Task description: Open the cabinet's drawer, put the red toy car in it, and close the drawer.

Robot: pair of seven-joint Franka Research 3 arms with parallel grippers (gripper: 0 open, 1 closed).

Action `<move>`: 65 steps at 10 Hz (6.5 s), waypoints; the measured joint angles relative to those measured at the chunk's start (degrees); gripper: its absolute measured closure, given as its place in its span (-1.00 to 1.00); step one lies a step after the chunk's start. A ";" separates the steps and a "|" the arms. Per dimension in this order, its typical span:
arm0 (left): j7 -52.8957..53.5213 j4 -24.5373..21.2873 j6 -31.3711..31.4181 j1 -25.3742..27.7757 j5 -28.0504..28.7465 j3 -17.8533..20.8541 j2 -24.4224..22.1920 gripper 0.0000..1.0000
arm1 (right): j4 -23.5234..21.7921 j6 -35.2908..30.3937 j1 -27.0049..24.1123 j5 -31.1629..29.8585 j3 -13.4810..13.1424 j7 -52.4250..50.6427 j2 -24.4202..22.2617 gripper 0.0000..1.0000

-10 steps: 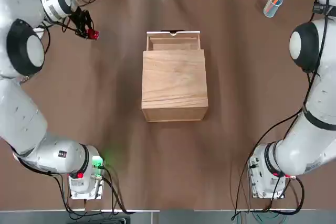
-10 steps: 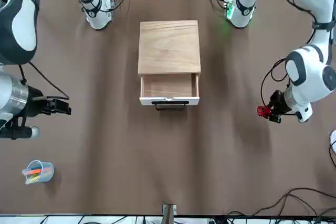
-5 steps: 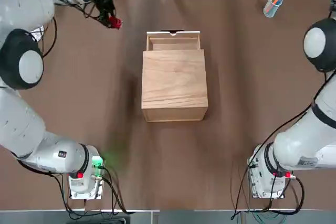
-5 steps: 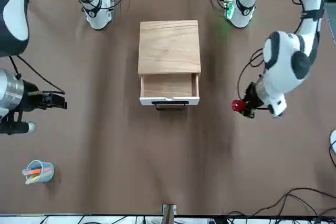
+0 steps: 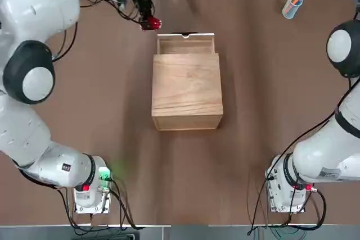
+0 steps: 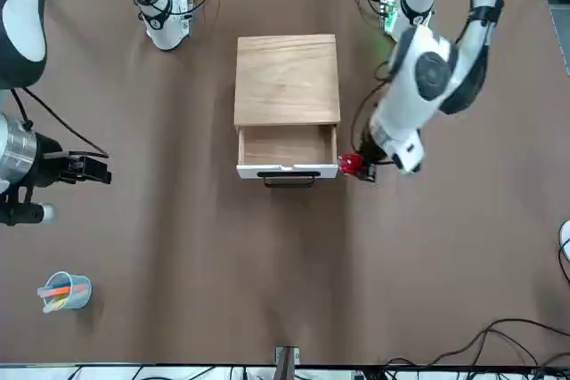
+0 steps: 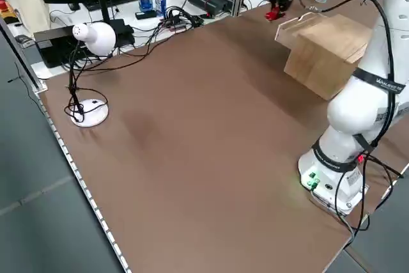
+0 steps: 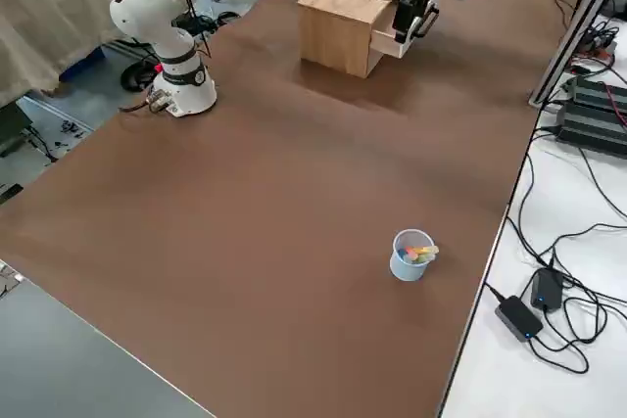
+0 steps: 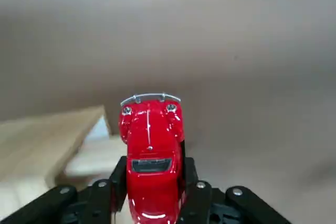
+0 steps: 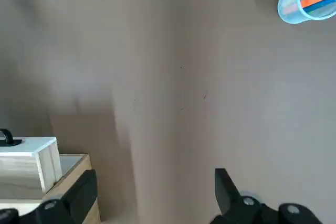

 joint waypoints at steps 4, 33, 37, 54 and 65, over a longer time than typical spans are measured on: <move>-7.95 1.84 -1.53 -6.61 0.14 -0.47 2.29 0.10 | -7.41 3.69 5.66 0.50 -6.69 -0.55 -5.71 -0.99; -10.58 12.53 -3.37 -13.01 5.46 -0.20 15.20 -0.74 | -15.70 6.08 15.09 7.38 -10.44 -3.83 -5.08 -1.00; -8.31 13.77 -8.96 -11.87 5.48 0.08 8.44 -0.77 | -15.81 9.77 16.41 13.99 -10.32 -3.81 -1.06 -1.00; 78.29 3.43 -19.70 13.28 3.18 11.78 -15.65 -0.94 | -17.31 24.60 26.21 32.14 -10.25 3.78 11.18 0.96; 102.72 10.83 -30.80 13.30 4.39 16.68 -15.63 -1.00 | -18.00 20.51 27.57 32.26 -10.56 4.21 11.96 0.96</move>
